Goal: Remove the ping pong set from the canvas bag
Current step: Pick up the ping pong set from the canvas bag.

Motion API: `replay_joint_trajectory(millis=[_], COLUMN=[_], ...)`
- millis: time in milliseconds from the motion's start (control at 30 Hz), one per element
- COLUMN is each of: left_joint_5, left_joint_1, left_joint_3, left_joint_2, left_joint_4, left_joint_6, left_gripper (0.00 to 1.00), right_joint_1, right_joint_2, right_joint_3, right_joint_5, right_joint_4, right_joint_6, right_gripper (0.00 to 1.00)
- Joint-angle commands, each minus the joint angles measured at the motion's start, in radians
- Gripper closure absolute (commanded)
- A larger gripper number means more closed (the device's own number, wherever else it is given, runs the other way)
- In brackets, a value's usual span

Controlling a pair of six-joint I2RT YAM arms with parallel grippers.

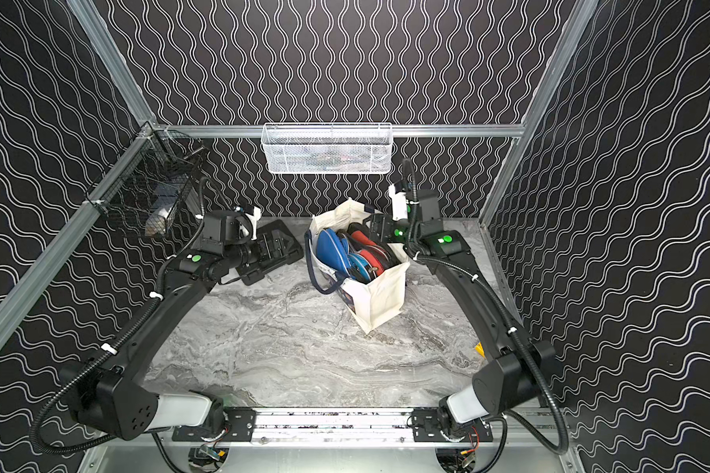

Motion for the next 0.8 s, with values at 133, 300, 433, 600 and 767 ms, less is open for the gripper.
replay_joint_trajectory(millis=[133,300,433,600,767], left_joint_5=[0.081,0.120,0.134,0.142,0.129], left_joint_1=[0.000,-0.002,-0.001,-0.001,-0.003], left_joint_3=[-0.023,-0.055,-0.080,-0.127,-0.149], left_joint_2=[0.035,0.022,0.030,0.007,-0.009], left_joint_4=[0.020,0.068,0.081,0.118,0.111], left_joint_6=[0.003,-0.028,-0.038,-0.048,-0.034], left_gripper=[0.05,0.07,0.07,0.07,0.07], right_joint_1=[0.117,0.145,0.155,0.179,0.185], right_joint_2=[0.126,0.162,0.213,0.222,0.254], right_joint_3=[0.097,0.060,0.090,0.065,0.064], right_joint_5=[0.061,0.056,0.063,0.075,0.118], right_joint_4=[-0.153,-0.085,-0.077,0.006,0.043], right_joint_6=[-0.078,-0.106,-0.140,-0.170,-0.200], right_gripper=[0.17,0.18,0.18,0.17,0.18])
